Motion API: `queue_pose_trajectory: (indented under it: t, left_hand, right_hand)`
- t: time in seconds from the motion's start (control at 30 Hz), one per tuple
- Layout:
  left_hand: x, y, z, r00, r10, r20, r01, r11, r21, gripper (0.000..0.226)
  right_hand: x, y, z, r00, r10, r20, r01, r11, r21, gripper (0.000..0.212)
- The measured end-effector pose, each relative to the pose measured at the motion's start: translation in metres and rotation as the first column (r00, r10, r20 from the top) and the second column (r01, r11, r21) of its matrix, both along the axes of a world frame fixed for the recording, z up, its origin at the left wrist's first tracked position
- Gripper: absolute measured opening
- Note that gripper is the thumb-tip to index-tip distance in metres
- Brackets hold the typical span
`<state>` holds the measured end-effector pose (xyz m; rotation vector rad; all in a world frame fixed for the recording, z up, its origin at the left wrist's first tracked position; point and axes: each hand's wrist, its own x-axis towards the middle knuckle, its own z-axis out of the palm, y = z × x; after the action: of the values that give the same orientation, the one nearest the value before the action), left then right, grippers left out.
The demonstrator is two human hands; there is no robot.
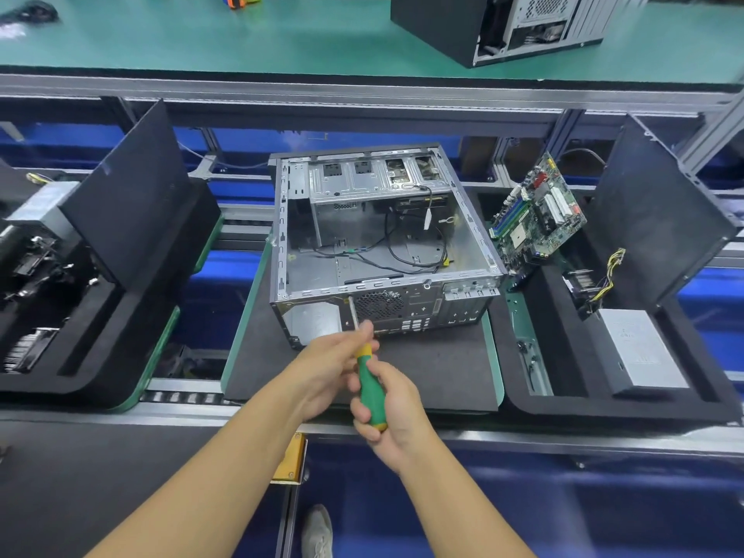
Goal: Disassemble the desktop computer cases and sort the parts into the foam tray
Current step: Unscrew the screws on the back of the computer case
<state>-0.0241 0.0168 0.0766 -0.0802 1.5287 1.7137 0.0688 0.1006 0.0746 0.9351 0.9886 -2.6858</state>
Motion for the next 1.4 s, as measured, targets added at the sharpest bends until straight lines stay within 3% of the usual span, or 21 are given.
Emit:
queue_pose_trajectory:
  t: [0.1, 0.17, 0.27, 0.3, 0.33, 0.37, 0.43, 0.47, 0.5, 0.53, 0.6, 0.67, 0.77, 0.83, 0.97, 1.03, 1.13, 1.17, 1.23, 1.3, 1.4]
  left_hand:
    - [0.003, -0.011, -0.007, 0.993, -0.111, 0.041, 0.110, 0.993, 0.034, 0.059]
    - [0.003, -0.014, -0.007, 0.990, -0.105, 0.089, 0.098, 0.991, 0.087, 0.045]
    - [-0.001, -0.015, -0.008, 0.982, -0.089, 0.168, 0.065, 0.987, 0.145, 0.035]
    - [-0.002, -0.015, -0.009, 0.977, -0.091, 0.193, 0.057, 0.983, 0.177, 0.033]
    - [-0.002, -0.014, -0.011, 0.974, -0.088, 0.208, 0.044, 0.977, 0.207, 0.031]
    - [-0.002, -0.015, -0.014, 0.974, -0.079, 0.214, 0.029, 0.973, 0.231, 0.030]
    - [-0.004, -0.018, -0.017, 0.977, -0.061, 0.205, 0.004, 0.964, 0.267, 0.031]
    - [-0.004, -0.019, -0.019, 0.977, -0.057, 0.204, -0.005, 0.957, 0.291, 0.032]
    - [-0.003, -0.020, -0.021, 0.976, -0.056, 0.212, -0.015, 0.948, 0.318, 0.033]
    - [-0.002, -0.020, -0.022, 0.972, -0.054, 0.229, -0.029, 0.937, 0.347, 0.036]
    - [0.001, -0.018, -0.022, 0.964, -0.041, 0.264, -0.072, 0.911, 0.405, 0.045]
    - [0.004, -0.017, -0.021, 0.957, -0.024, 0.290, -0.115, 0.884, 0.454, 0.048]
    - [0.006, -0.026, -0.021, 0.967, -0.127, 0.222, 0.019, 0.900, 0.435, 0.047]
    - [0.009, -0.029, -0.020, 0.976, -0.176, 0.126, 0.127, 0.937, 0.325, 0.055]
    - [0.013, -0.017, -0.010, 0.991, -0.024, 0.132, 0.013, 0.996, 0.083, 0.047]
    - [0.012, -0.015, -0.006, 0.992, 0.001, 0.127, -0.008, 0.999, 0.050, 0.050]
    - [0.010, -0.018, 0.000, 0.994, -0.007, 0.106, -0.002, 0.996, 0.089, 0.036]
    - [0.011, -0.018, 0.002, 0.992, -0.008, 0.126, -0.008, 0.993, 0.121, 0.029]
    - [0.013, -0.018, 0.003, 0.984, -0.004, 0.179, -0.030, 0.982, 0.187, 0.028]
    - [0.015, -0.018, 0.004, 0.975, -0.023, 0.219, -0.037, 0.963, 0.266, 0.037]
    - [0.019, -0.019, 0.004, 0.974, -0.108, 0.199, 0.039, 0.947, 0.320, 0.043]
  right_hand:
    - [-0.004, -0.008, 0.005, 0.999, -0.003, 0.043, -0.008, 0.963, 0.269, 0.017]
    - [-0.005, -0.013, 0.010, 0.996, 0.004, 0.087, -0.049, 0.850, 0.524, 0.019]
    - [-0.001, -0.019, 0.010, 0.985, 0.036, 0.169, -0.171, 0.336, 0.926, 0.014]
    - [0.001, -0.020, 0.009, 0.985, 0.036, 0.168, -0.172, 0.230, 0.958, 0.014]
    - [0.001, -0.021, 0.009, 0.987, 0.030, 0.157, -0.160, 0.214, 0.964, 0.015]
    - [0.000, -0.020, 0.009, 0.990, 0.023, 0.140, -0.141, 0.293, 0.946, 0.018]
    - [0.000, -0.018, 0.015, 0.994, -0.030, 0.101, -0.054, 0.672, 0.739, 0.022]
    - [0.004, -0.015, 0.018, 0.993, -0.039, 0.111, -0.025, 0.853, 0.521, 0.027]
    - [0.010, -0.013, 0.020, 0.993, -0.011, 0.121, -0.024, 0.959, 0.283, 0.034]
    - [0.016, -0.012, 0.020, 0.993, 0.038, 0.111, -0.048, 0.995, 0.085, 0.040]
    - [0.026, -0.013, 0.018, 0.995, 0.077, 0.056, -0.071, 0.991, -0.111, 0.042]
    - [0.026, -0.016, 0.013, 0.999, 0.010, 0.052, -0.006, 0.996, -0.085, 0.035]
    - [0.021, -0.019, 0.006, 0.993, -0.060, 0.105, 0.033, 0.970, 0.242, 0.016]
    - [0.018, -0.022, 0.001, 0.986, -0.097, 0.134, 0.022, 0.878, 0.478, 0.025]
    - [0.019, -0.036, -0.001, 0.985, -0.150, 0.088, 0.042, 0.694, 0.719, 0.037]
    - [0.024, -0.038, 0.000, 0.987, -0.138, 0.084, 0.048, 0.745, 0.666, 0.031]
    - [0.034, -0.034, 0.007, 0.990, -0.092, 0.103, 0.065, 0.968, 0.243, 0.045]
    - [0.035, -0.032, 0.009, 0.991, -0.100, 0.093, 0.089, 0.989, 0.119, 0.051]
    - [0.035, -0.030, 0.012, 0.985, -0.157, 0.066, 0.151, 0.985, 0.083, 0.045]
    - [0.032, -0.031, 0.016, 0.974, -0.224, 0.046, 0.203, 0.940, 0.275, 0.027]
    - [0.031, -0.033, 0.014, 0.967, -0.255, -0.002, 0.197, 0.742, 0.640, 0.013]
